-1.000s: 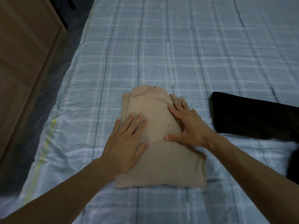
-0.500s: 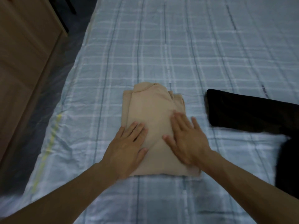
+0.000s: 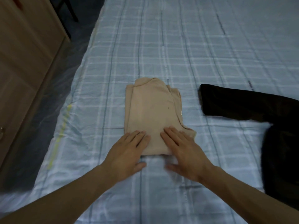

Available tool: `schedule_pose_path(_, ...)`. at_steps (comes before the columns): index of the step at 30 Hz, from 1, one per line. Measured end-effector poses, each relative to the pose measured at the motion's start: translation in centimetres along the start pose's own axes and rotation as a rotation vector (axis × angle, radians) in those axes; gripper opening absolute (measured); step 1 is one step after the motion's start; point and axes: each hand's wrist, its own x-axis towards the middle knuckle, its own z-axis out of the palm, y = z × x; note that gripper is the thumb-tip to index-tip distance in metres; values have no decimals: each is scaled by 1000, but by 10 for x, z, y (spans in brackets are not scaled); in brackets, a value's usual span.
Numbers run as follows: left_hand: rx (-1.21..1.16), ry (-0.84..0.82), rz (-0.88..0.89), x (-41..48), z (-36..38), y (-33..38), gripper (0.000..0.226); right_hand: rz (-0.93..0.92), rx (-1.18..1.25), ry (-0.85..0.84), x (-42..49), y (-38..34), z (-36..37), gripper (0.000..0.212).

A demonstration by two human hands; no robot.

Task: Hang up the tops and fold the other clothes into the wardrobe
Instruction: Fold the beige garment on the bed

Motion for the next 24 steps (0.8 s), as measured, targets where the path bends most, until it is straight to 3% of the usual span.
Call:
schedule_pose_path(4, -88, 82, -79, 8, -7, 3, 36, 70, -3, 205, 4, -1, 3, 67)
schedule_pose_path(8, -134, 160, -134, 5, -16, 7, 19, 198, 30, 218, 6, -13, -5, 48)
schedule_pose_path(11, -207, 157, -38, -18, -25, 10, 8, 170, 67, 56, -14, -20, -23, 45)
schedule_pose_path(13, -239, 65, 61, -40, -31, 14, 5, 94, 115, -101, -35, -28, -35, 42)
schedule_pose_path(16, -364, -128, 130, -73, -38, 31, 15, 22, 190, -287, -66, -40, -50, 37)
schedule_pose_path(20, -516, -303, 143, -91, -49, 43, 30, 62, 386, -538, -85, -50, -62, 33)
schedule_pose_path(22, -557, -236, 96, -86, -60, 38, 29, 94, 491, -501, -81, -47, -69, 30)
schedule_pose_path(24, -571, -75, 19, -75, -70, 26, 15, 118, 532, -347, -68, -38, -76, 36)
